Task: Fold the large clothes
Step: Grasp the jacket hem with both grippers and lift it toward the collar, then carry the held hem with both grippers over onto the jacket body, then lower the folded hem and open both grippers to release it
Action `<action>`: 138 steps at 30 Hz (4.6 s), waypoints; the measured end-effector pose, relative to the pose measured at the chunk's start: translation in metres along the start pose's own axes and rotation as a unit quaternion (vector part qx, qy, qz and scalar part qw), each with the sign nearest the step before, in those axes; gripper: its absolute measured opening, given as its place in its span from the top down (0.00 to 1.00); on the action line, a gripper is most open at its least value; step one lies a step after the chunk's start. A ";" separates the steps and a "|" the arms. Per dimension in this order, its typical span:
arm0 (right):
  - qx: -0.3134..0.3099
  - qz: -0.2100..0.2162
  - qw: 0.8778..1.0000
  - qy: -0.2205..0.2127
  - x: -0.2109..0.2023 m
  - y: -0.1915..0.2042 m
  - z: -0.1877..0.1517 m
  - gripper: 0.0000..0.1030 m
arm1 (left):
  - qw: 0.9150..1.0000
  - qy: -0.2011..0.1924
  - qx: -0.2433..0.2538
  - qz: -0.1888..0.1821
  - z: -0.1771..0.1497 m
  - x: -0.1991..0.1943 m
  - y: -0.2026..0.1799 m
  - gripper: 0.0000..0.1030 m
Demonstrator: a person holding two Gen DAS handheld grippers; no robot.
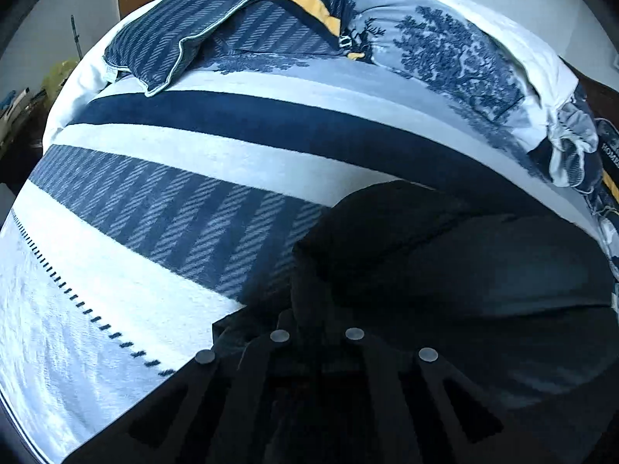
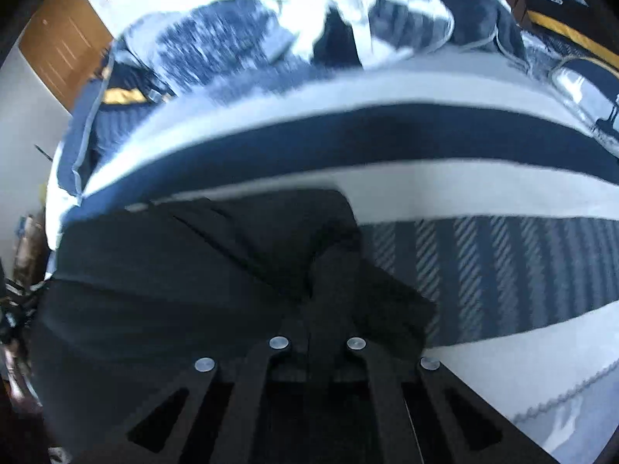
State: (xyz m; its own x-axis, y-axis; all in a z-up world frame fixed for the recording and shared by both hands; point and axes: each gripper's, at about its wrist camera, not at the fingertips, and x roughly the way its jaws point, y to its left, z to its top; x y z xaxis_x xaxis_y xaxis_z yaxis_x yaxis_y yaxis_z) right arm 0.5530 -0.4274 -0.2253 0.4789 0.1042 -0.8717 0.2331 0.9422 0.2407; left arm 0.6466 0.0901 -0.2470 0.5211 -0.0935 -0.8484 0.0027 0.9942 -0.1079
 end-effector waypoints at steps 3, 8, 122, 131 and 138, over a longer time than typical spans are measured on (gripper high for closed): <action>0.004 -0.007 1.000 -0.009 0.003 0.003 0.002 0.98 | 1.000 0.003 0.005 0.011 -0.004 0.010 -0.001 0.96; 0.020 -0.008 1.000 -0.001 0.011 0.001 0.014 0.94 | 0.996 0.010 -0.081 -0.033 0.002 -0.011 0.032 0.91; 0.062 0.072 0.995 -0.009 -0.077 0.007 -0.104 0.95 | 0.999 -0.035 -0.040 -0.005 -0.102 -0.103 0.054 1.00; 0.070 0.005 0.998 -0.005 -0.055 0.008 -0.103 0.98 | 0.995 -0.048 -0.079 0.044 -0.107 -0.106 0.068 1.00; 0.083 0.090 0.986 -0.114 -0.146 0.050 -0.147 0.15 | 0.988 -0.147 -0.017 0.055 -0.149 -0.200 0.007 0.10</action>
State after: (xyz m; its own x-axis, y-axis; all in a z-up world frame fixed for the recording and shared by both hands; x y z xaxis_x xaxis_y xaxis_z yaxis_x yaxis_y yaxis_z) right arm 0.3700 -0.3489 -0.1487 0.6986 0.1723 -0.6945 0.2539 0.8478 0.4657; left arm 0.4154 0.1081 -0.1550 0.7413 0.0395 -0.6701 -0.0943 0.9945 -0.0456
